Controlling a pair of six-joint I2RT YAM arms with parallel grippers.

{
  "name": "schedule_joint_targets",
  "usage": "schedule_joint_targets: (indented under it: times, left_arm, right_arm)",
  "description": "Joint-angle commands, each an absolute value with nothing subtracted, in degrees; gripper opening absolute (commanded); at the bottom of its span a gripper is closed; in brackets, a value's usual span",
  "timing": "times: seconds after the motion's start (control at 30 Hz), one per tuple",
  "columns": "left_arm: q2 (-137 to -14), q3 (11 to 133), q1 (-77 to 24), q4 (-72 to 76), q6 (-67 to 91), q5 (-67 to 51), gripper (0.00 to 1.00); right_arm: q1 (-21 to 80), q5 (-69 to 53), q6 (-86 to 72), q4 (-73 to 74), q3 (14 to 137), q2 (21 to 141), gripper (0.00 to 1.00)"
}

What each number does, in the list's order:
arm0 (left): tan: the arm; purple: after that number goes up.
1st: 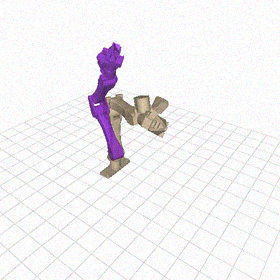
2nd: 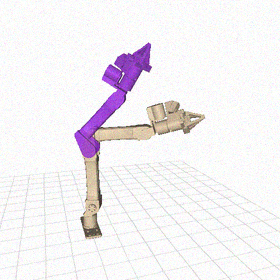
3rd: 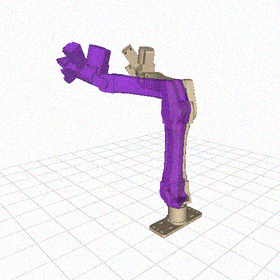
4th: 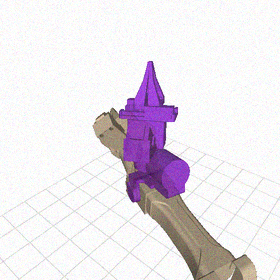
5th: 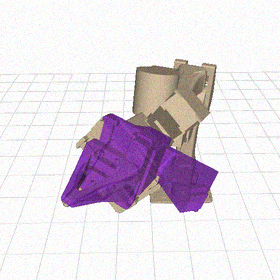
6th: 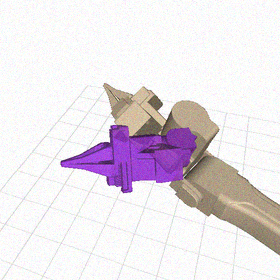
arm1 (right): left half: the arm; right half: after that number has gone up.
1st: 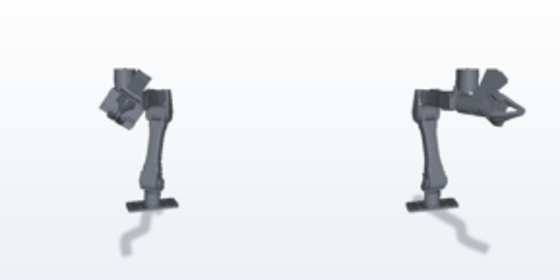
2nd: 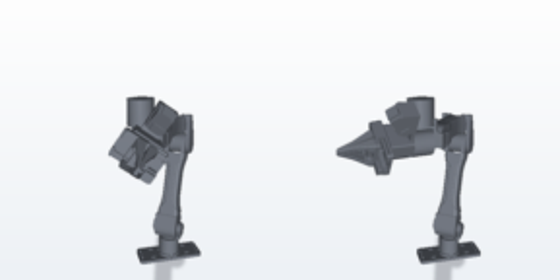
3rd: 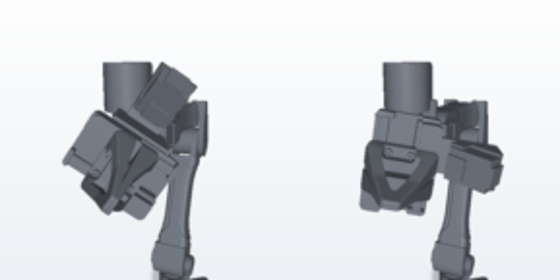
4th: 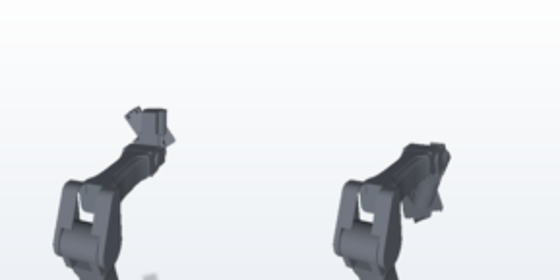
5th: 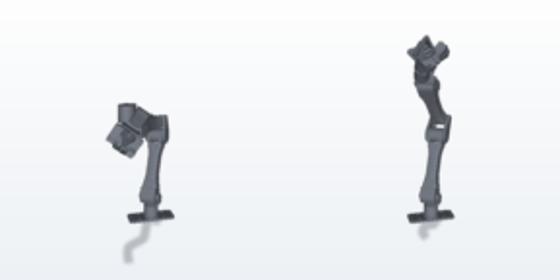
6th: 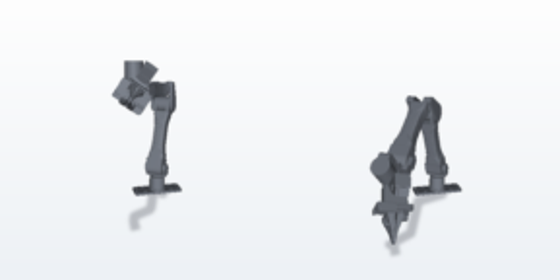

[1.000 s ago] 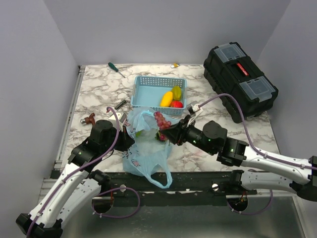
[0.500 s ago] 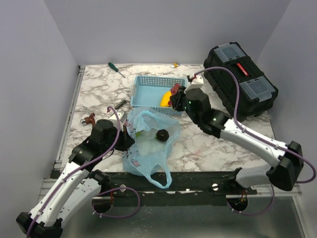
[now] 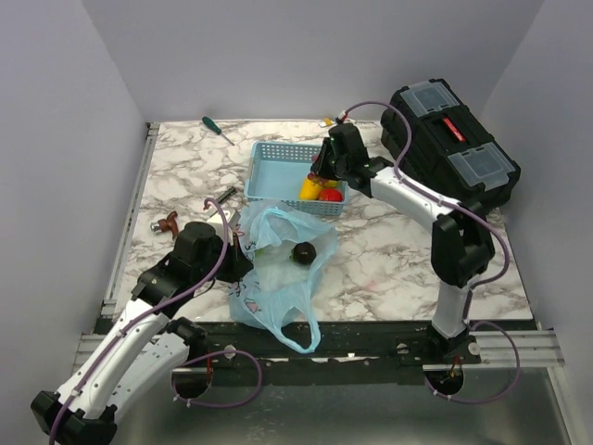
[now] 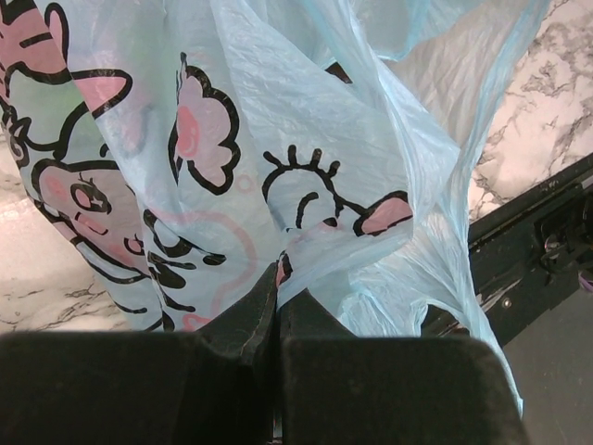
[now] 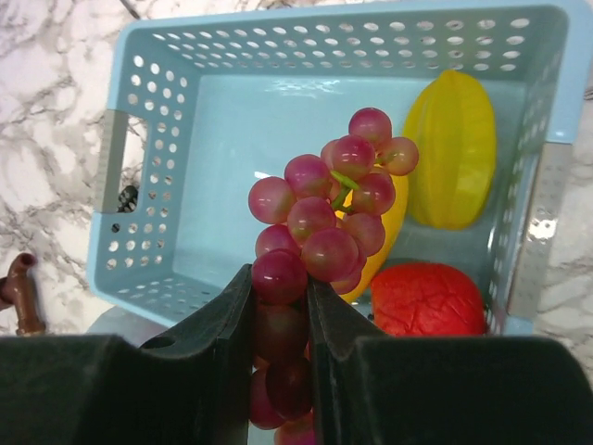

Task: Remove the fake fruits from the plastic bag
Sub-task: Place the fake fruit in the bin.

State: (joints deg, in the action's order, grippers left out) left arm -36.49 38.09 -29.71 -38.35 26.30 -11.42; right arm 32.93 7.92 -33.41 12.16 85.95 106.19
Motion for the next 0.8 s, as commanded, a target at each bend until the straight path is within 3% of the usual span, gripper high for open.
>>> schedule_joint_targets:
  times: [0.0, 0.17, 0.5, 0.77]
  left_arm:
    - [-37.9, 38.1, -30.3, -38.1, 26.2, -12.8, 0.00]
    - [-37.8, 38.1, -30.6, -38.1, 26.1, -12.7, 0.00]
    - [-37.9, 38.1, -30.9, -38.1, 26.2, -12.7, 0.00]
    - [-37.7, 38.1, -30.9, -38.0, 26.3, -12.7, 0.00]
  right_arm:
    - [31.8, 1.6, -35.0, 15.9, 92.4, 113.2, 0.02]
    - [31.9, 0.9, -34.5, 17.6, 95.9, 118.8, 0.12]
    - [31.9, 2.4, -31.5, 21.2, 97.1, 119.0, 0.58]
    - [32.1, 3.4, -30.6, 22.5, 91.9, 108.8, 0.63]
